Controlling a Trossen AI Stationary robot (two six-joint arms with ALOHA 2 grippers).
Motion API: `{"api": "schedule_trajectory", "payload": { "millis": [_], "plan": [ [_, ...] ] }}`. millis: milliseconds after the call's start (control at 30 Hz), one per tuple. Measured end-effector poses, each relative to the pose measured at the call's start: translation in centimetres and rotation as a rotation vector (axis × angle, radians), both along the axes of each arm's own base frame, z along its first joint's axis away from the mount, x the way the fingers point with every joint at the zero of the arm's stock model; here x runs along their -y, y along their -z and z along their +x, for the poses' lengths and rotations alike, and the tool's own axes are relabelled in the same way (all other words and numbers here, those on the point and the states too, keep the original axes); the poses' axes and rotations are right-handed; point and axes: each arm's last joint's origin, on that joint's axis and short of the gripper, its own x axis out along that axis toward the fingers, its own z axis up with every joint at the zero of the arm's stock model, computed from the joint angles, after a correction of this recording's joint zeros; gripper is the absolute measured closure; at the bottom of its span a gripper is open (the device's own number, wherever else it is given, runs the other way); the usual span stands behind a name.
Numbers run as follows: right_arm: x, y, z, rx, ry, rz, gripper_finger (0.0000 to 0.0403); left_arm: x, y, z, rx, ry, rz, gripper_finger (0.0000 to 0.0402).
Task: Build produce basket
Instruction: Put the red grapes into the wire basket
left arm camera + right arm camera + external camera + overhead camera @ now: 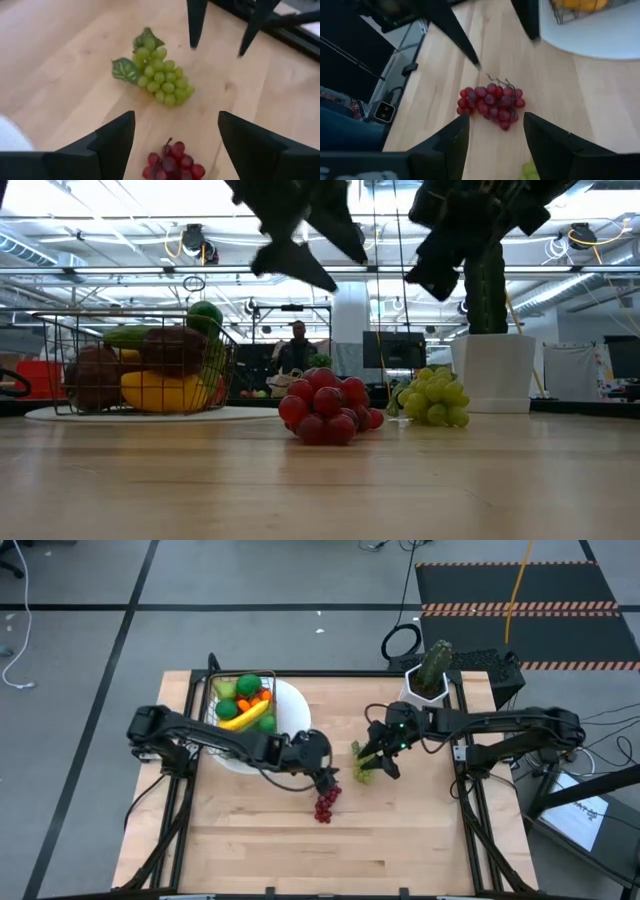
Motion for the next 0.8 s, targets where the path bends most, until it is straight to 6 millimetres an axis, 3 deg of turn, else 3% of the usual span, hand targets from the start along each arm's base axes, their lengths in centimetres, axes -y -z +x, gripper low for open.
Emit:
{"api": "schedule_trajectory", "payload": {
  "millis": [333, 800],
  "plan": [
    [0.1, -2.0, -1.3, 0.083, 0.086, -0.089, 0.0222, -1.2, 5.6, 3.4, -0.064, 0.160, -0.059, 0.0156],
    [0.3, -2.0, -1.4, 0.080, 0.110, -0.108, 0.0222, -3.2, 9.3, 4.2, -0.170, 0.334, -0.238, 0.0209]
  ]
}}
